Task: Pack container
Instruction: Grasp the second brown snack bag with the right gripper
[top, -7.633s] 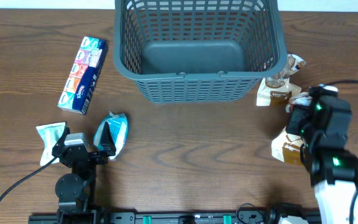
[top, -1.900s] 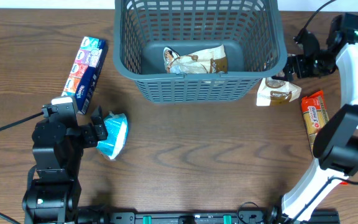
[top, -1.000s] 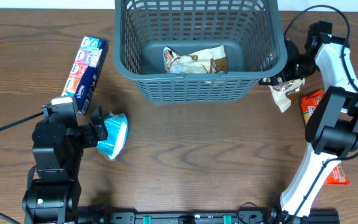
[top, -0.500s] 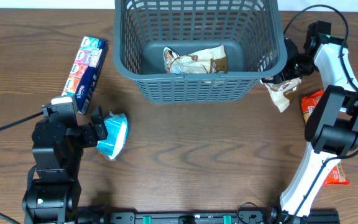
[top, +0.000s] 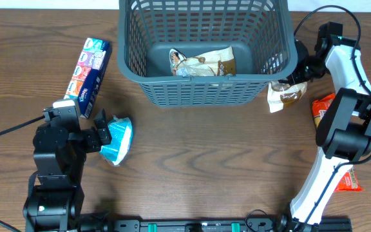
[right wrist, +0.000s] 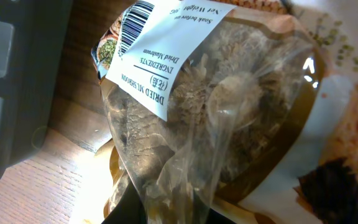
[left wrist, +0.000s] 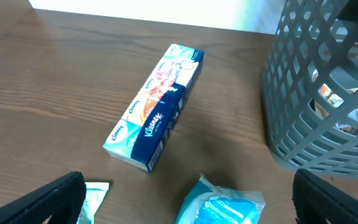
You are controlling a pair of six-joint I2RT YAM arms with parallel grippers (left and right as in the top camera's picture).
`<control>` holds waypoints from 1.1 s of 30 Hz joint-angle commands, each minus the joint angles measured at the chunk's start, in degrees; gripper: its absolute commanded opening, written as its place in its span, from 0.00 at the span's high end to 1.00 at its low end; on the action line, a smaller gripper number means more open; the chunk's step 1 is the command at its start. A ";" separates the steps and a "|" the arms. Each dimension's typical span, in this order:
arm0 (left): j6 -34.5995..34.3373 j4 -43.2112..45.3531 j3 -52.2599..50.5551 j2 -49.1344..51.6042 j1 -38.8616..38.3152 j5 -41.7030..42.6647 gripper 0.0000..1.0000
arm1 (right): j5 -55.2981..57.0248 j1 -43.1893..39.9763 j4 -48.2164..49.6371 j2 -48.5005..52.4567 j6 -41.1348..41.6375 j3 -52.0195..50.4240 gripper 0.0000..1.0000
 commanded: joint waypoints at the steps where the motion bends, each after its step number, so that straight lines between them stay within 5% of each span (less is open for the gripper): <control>1: 0.79 0.15 1.27 -0.09 -0.22 -0.48 0.01 | -0.44 0.50 -0.09 0.85 0.35 -0.17 0.99; 18: 0.81 0.13 1.27 -0.09 -0.22 -0.48 0.01 | 3.85 -2.80 1.90 -7.34 12.66 4.61 0.99; 33: 0.81 -0.35 1.27 -0.09 -0.22 -0.46 0.01 | 13.31 -3.04 9.90 -29.81 18.62 5.46 0.99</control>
